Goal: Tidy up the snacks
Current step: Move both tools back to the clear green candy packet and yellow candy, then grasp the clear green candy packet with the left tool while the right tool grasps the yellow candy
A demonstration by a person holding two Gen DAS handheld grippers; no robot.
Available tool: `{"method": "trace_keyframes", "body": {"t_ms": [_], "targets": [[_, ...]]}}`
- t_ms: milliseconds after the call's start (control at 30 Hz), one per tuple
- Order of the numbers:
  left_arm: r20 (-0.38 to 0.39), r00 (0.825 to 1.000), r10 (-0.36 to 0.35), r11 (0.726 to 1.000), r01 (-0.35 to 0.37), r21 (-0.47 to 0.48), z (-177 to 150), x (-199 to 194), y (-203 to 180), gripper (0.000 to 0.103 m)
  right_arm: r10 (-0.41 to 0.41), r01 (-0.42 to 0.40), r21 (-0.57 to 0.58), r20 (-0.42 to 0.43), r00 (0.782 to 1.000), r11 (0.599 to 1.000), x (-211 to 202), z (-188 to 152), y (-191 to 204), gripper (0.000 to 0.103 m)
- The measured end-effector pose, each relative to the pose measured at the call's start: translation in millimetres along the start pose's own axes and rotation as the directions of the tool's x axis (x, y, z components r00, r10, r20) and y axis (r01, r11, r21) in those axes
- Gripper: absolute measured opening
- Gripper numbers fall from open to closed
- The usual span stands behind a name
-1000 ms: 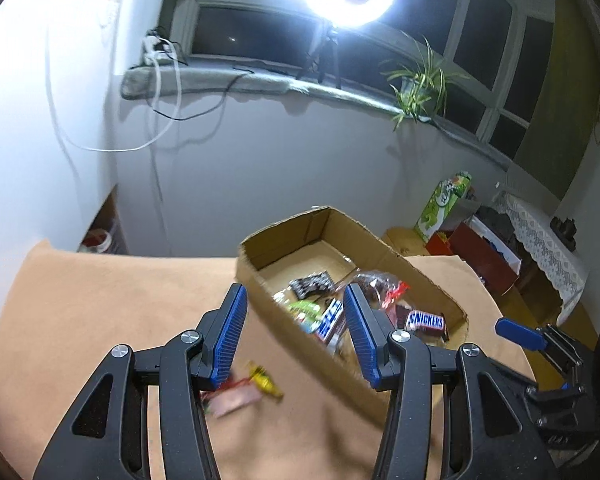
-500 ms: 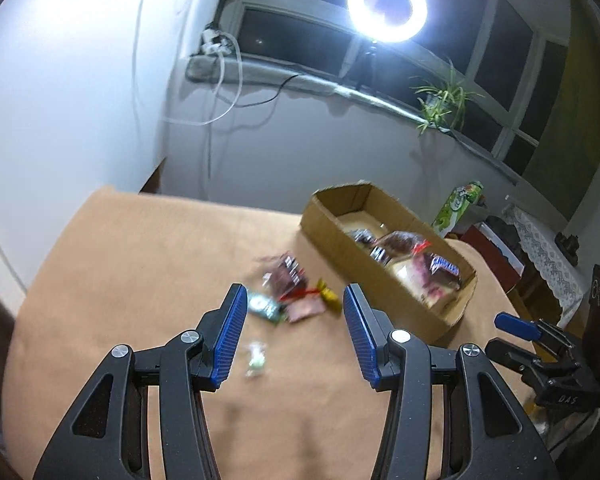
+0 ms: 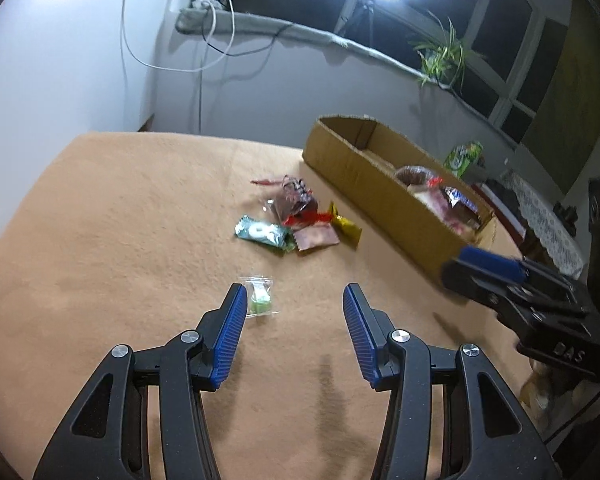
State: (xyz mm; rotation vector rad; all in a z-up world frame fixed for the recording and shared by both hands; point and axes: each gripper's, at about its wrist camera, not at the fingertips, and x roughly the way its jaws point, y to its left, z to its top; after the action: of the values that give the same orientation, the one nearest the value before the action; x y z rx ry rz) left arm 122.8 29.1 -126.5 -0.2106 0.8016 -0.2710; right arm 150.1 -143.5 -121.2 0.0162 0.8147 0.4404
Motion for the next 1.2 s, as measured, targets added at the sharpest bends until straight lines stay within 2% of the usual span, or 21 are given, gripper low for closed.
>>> {"method": "trace_keyframes", "body": {"t_ms": [300,533,667,800,1000,1200], "targets": [[-0.058,0.998,-0.016,1.0,0.016,0.008,-1,25,14,0.048,-0.071,0.071,0.011,-0.033,0.997,0.997,54,19,5,0.044],[-0.087,0.996,-0.016,1.0,0.017,0.015,2,37,16,0.042,-0.104,0.104,0.002,-0.053,0.993,0.995,82,30,2,0.035],[-0.097,0.995,0.002,0.999,0.001,0.038,1,45,14,0.039,-0.094,0.095,0.007,-0.077,0.993,0.995,93,31,-2,0.034],[-0.088,0.995,0.038,0.997,-0.032,0.07,2,49,9,0.037,-0.085,0.087,0.018,-0.098,0.992,0.996,101,32,-6,0.024],[-0.077,0.995,0.065,0.996,-0.06,0.062,2,48,13,0.023,-0.064,0.068,0.04,-0.098,0.993,0.997,102,33,-10,0.012],[-0.077,0.995,0.069,0.996,-0.064,0.059,2,47,13,0.023,-0.039,0.043,0.055,-0.071,0.997,0.998,93,32,-13,0.011]]}}
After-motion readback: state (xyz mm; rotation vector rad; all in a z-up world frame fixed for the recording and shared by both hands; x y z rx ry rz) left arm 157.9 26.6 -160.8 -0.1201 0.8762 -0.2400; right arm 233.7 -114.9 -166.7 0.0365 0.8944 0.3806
